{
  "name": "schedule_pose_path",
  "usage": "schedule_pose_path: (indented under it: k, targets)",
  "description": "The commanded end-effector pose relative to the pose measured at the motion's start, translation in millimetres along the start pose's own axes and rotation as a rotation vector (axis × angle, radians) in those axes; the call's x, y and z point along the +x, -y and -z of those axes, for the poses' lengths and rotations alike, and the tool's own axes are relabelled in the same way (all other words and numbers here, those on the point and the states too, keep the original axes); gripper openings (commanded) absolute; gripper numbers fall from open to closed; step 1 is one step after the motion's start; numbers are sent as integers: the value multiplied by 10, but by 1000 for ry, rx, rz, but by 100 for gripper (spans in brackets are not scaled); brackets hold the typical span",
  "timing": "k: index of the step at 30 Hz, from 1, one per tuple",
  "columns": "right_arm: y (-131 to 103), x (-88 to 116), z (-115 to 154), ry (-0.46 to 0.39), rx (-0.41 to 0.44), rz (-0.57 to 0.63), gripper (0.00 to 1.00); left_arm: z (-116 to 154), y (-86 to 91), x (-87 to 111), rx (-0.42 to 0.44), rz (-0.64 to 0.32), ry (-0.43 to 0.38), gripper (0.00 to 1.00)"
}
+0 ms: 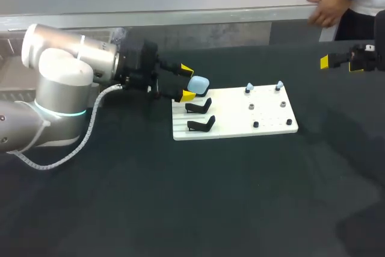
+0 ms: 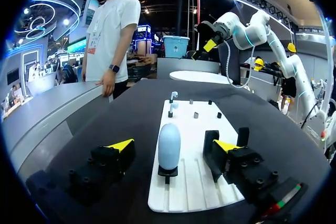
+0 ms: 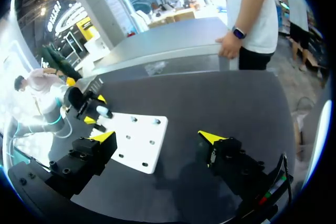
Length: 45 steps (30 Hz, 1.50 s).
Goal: Pick up each earbud case from the left stands, insert the matching earbuds, close the lid, and place the case in the box.
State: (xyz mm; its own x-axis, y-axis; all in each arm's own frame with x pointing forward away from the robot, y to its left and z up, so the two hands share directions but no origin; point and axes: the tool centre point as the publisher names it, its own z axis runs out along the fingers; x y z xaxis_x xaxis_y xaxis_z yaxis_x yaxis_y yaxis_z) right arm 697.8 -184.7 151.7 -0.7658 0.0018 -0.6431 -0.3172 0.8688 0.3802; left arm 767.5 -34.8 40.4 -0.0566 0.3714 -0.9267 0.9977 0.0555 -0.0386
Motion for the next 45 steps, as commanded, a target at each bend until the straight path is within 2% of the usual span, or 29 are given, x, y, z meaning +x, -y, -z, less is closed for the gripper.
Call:
schedule_pose_path:
  k: [1,6,8,9,10,11,13,17,22,37,45]
  targets:
    - [7,-1,-9,0,-2,1,100,-58,-46,-3,15,3,-9,88]
    - [7,-1,-9,0,-2,1,100,-96,-47,2,22,3,-6,80]
    - [7,-1,-9,0,-2,1,100,-117,-41,3,27,6,-4,67]
    - [7,-1,-9,0,-2,1,100,-127,-36,2,29,6,-4,64]
    - [7,-1,-9,0,-2,1,100,-135,-34,2,31,8,-5,65]
    - [7,-1,-9,0,-2,1,100,-143,-32,4,32,8,-6,72]
    - [7,-1,-9,0,-2,1,100,-154,-35,13,37,11,-7,72]
    - [7,-1,-9,0,-2,1,100,-172,-41,25,44,18,-5,68]
    - [7,-1,-9,0,-2,1,100,-203,-46,50,58,24,-8,52]
    - [7,-1,-9,0,-2,1,100,-211,-68,104,64,33,-3,49]
    - [7,-1,-9,0,-2,1,100,-199,-63,116,64,34,-5,41]
